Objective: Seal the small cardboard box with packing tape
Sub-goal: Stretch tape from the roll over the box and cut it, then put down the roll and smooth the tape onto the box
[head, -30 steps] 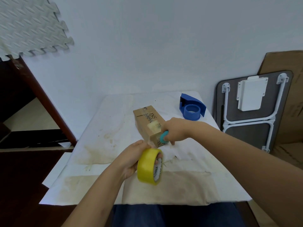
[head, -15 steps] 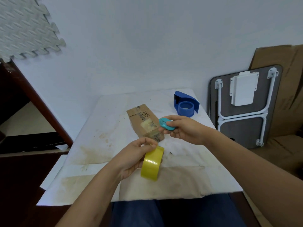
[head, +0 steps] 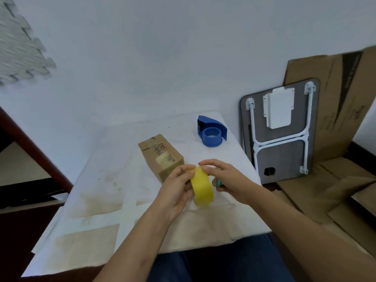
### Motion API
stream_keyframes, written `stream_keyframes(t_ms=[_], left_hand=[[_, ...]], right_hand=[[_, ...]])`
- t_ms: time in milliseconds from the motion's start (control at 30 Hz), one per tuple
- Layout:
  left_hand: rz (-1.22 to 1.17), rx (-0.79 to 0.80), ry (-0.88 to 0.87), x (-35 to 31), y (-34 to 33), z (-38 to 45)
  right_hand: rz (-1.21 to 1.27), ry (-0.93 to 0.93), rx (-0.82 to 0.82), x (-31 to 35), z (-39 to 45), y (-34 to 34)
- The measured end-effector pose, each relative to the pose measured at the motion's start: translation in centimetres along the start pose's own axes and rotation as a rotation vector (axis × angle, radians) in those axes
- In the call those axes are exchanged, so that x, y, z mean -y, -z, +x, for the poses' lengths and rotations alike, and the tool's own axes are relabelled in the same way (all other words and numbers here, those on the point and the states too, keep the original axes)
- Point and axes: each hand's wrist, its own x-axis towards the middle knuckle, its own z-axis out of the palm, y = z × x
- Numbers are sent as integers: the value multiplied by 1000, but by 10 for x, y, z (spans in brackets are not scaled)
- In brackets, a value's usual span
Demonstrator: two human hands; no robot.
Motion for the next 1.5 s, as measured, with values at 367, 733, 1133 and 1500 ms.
stream_keyframes(t_ms=[367, 733, 1133, 1500], left_hand=[[-72, 52, -46, 4, -22, 15], [315, 41, -121, -13, -12, 15], [499, -213, -365, -58, 46, 9], [1181, -176, -593, -46, 81, 14]], right_hand=[[-383, 222, -215, 11, 3, 7], [-328, 152, -286, 26, 14, 18], [-1620, 321, -220, 1, 61, 8], [-1221, 404, -278, -2, 51, 1]])
